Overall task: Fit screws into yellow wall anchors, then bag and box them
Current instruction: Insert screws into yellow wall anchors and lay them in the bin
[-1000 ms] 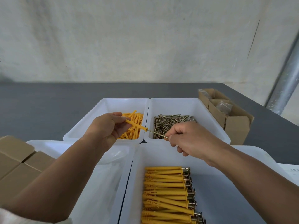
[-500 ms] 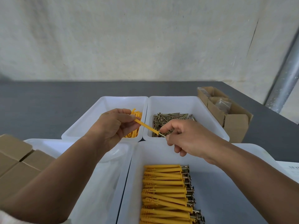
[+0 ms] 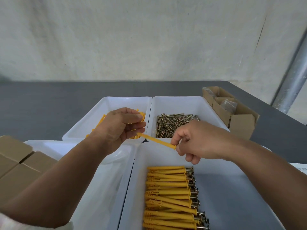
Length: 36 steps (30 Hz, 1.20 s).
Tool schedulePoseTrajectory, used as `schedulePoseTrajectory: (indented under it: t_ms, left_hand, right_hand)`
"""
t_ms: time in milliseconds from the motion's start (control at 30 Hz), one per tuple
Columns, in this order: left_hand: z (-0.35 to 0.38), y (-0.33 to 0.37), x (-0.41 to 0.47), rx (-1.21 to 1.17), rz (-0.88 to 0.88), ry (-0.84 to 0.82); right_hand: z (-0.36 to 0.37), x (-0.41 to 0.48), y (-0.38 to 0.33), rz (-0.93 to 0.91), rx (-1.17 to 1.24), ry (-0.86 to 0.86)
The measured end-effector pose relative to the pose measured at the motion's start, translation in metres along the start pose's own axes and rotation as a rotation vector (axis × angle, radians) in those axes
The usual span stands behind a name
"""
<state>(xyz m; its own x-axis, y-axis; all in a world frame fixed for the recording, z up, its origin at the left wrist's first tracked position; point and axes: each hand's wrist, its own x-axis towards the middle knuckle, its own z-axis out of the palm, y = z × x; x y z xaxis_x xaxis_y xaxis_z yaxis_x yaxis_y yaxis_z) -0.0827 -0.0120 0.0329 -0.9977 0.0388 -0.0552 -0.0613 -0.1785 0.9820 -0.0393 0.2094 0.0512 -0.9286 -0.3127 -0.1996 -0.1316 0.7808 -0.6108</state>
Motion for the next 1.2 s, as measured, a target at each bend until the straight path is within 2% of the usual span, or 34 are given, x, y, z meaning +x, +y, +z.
schedulePoseTrajectory:
  t_ms: [100,300,433,533,700,867,1067,1133,1200]
  left_hand:
    - [-0.01,-0.004,0.007,0.165,0.043,0.135]
    - [-0.026,-0.021,0.015,0.898,0.244,0.361]
    - [-0.026,-0.03,0.019,1.272,0.274,0.297]
    - [-0.027,-0.033,0.022,1.447,0.236,0.218]
    - [-0.03,-0.032,0.025,1.633,0.065,0.062]
    - [-0.027,-0.029,0.026,1.726,-0.016,-0.019]
    - [-0.026,-0.026,0.025,1.707,-0.031,-0.056]
    - [-0.027,-0.026,0.024,1.69,-0.004,-0.087]
    - [-0.028,-0.026,0.024,1.671,0.013,-0.103]
  right_hand:
    - [-0.005,-0.003,0.002,0.058,-0.204,-0.099]
    - [-0.001,-0.007,0.002,0.061,-0.498,-0.172]
    - [0.011,-0.005,0.001,-0.068,-0.793,-0.108]
    - [0.02,-0.002,0.005,-0.122,-0.852,-0.064]
    - [0.026,-0.001,0.004,-0.099,-0.832,-0.036]
    - [0.018,-0.004,0.001,-0.121,-0.757,0.0]
    - [-0.001,0.016,0.012,-0.169,-0.45,0.424]
    - [0.002,0.027,0.023,-0.135,-0.429,0.425]
    - [0.007,0.038,0.034,-0.052,-0.428,0.334]
